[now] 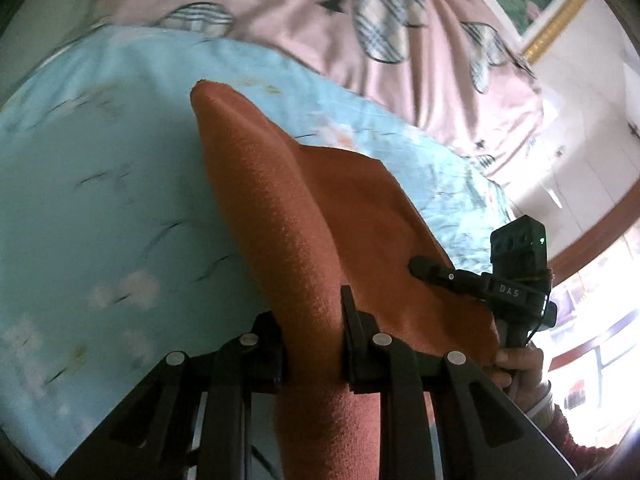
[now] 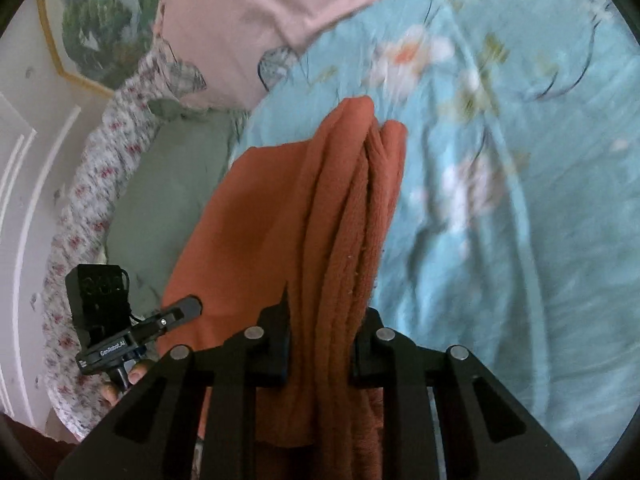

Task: Fold small clothes

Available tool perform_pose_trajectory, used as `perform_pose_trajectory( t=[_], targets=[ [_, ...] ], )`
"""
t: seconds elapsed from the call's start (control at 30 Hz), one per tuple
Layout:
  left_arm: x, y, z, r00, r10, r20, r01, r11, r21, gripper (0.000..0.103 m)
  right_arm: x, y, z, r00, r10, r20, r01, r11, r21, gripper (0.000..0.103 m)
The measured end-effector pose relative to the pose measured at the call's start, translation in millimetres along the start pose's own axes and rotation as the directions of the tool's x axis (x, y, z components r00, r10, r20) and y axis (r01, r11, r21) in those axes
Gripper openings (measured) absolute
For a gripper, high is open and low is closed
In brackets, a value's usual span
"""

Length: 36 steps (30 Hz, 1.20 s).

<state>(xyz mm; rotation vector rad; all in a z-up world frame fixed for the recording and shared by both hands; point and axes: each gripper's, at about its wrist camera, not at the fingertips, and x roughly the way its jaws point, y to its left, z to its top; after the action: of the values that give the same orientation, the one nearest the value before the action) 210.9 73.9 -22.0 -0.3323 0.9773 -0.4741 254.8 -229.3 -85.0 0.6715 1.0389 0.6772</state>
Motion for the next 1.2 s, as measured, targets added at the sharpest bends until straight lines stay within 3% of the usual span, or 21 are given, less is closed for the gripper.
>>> perform_pose_trajectory(
  t=[0.13,0.2,0.27,0.4,0.47,0.57,0.73,0.83,0.87,1.03,1.2],
  targets=[
    [0,44,-28,0.995,0.092,-0.048,-0.096,0.993,-0.069,0.028,2,-3,-11,0.998,-0.068,-0.012,0.068,0.997,0.022,0.035],
    [-6,57,-39,0.995,0.097,-0.034,-0.1,0.989,-0.104,0.04,-11,-3,-13,0.994,-0.105,-0.003,0.105,0.994,0.027,0.046],
    [-15,62,-45,0.995,0.102,-0.005,-0.101,0.987,-0.122,0.042,-27,-1,-13,0.989,-0.145,0.025,0.145,0.989,0.01,0.05],
    [-52,69,-53,0.985,0.156,0.069,-0.145,0.978,-0.149,0.038,-60,12,-8,0.972,-0.202,0.121,0.208,0.978,-0.036,0.051],
    [-80,68,-53,0.968,0.215,0.129,-0.195,0.969,-0.151,0.038,-64,24,1,0.97,-0.189,0.156,0.2,0.978,-0.061,0.051],
    [-112,67,-54,0.954,0.244,0.173,-0.222,0.966,-0.135,0.041,-51,36,16,0.973,-0.169,0.156,0.184,0.979,-0.089,0.05],
    [-101,55,-57,0.975,0.18,0.128,-0.165,0.979,-0.115,0.042,-13,29,38,0.977,-0.183,0.11,0.192,0.978,-0.077,0.043],
    [-82,45,-65,0.988,0.125,0.096,-0.115,0.988,-0.105,0.041,6,25,46,0.979,-0.186,0.08,0.192,0.978,-0.077,0.031],
    [-75,40,-67,0.99,0.107,0.088,-0.098,0.991,-0.095,0.041,10,26,48,0.979,-0.192,0.071,0.198,0.977,-0.078,0.012],
    [-54,21,-73,0.997,0.063,0.048,-0.061,0.997,-0.051,0.04,-29,63,41,0.978,-0.061,0.199,0.096,0.98,-0.173,0.011],
    [-52,16,-76,0.999,0.02,0.048,-0.018,0.999,-0.034,0.04,-19,33,34,0.98,-0.138,0.146,0.152,0.984,-0.091,0.011]
  ],
)
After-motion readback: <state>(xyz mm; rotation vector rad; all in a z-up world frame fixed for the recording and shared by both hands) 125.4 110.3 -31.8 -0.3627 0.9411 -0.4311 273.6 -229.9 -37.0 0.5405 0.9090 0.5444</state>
